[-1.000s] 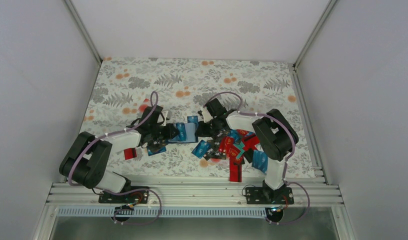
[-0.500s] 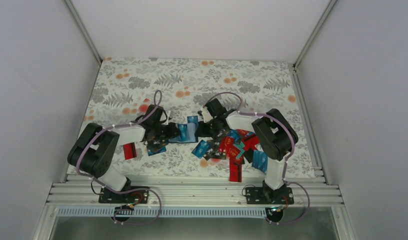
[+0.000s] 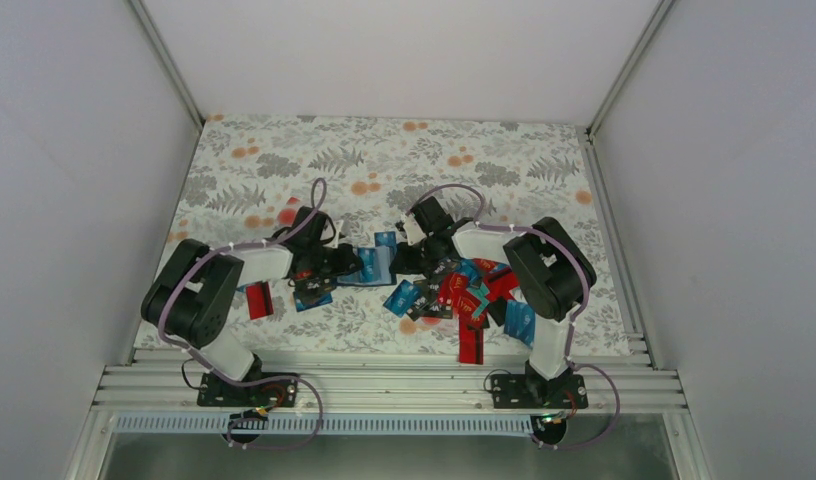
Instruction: Put the credit cards into the card holder
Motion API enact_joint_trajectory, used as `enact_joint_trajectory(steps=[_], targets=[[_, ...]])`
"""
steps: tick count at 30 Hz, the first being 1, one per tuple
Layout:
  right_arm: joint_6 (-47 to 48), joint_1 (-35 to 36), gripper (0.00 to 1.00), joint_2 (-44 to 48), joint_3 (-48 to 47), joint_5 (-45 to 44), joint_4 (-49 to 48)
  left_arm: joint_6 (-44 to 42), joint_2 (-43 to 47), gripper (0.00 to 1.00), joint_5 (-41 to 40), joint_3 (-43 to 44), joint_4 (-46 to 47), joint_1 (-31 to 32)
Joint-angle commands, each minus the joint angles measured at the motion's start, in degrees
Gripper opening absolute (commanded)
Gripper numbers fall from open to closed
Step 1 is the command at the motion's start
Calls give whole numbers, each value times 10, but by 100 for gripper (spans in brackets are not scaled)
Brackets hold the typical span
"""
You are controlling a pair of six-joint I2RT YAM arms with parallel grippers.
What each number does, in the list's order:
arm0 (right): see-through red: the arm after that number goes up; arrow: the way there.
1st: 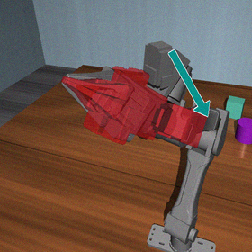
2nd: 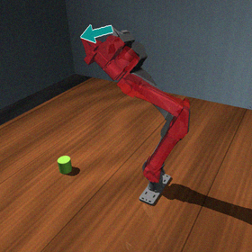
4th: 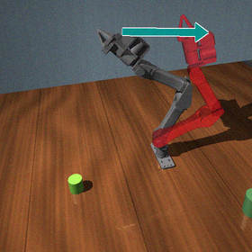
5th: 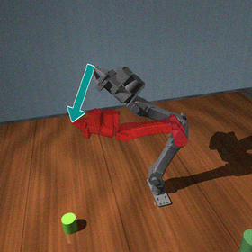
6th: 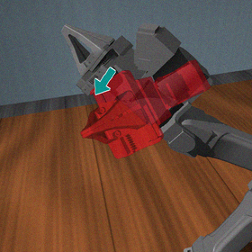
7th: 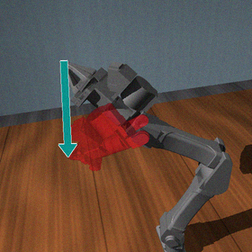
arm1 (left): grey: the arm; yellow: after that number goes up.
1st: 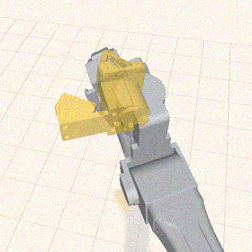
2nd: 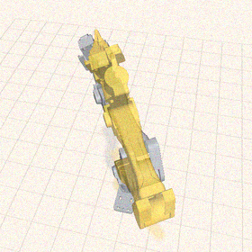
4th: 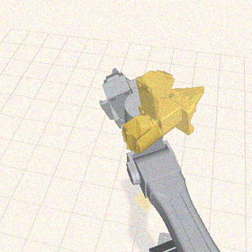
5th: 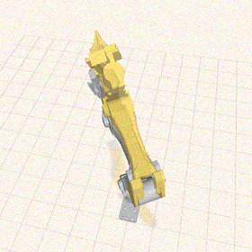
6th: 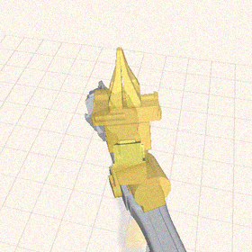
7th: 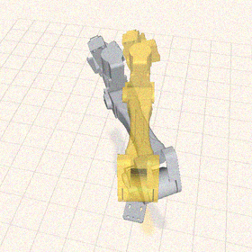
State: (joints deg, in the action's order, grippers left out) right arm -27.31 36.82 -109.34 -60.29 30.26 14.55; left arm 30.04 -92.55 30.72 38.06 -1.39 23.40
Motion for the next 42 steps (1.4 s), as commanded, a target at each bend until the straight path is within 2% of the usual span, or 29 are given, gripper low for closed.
enact_joint_trajectory(steps=[1, 23, 42], targets=[[9, 4, 4, -33, 13, -21, 22, -26, -28, 2, 2, 5, -34, 0], [13, 4, 4, -43, 8, -19, 26, -74, -66, 2, 40, 27, -49, 0], [16, 3, 4, -52, 1, -15, 27, -63, -93, 2, 68, 41, -34, 0]])
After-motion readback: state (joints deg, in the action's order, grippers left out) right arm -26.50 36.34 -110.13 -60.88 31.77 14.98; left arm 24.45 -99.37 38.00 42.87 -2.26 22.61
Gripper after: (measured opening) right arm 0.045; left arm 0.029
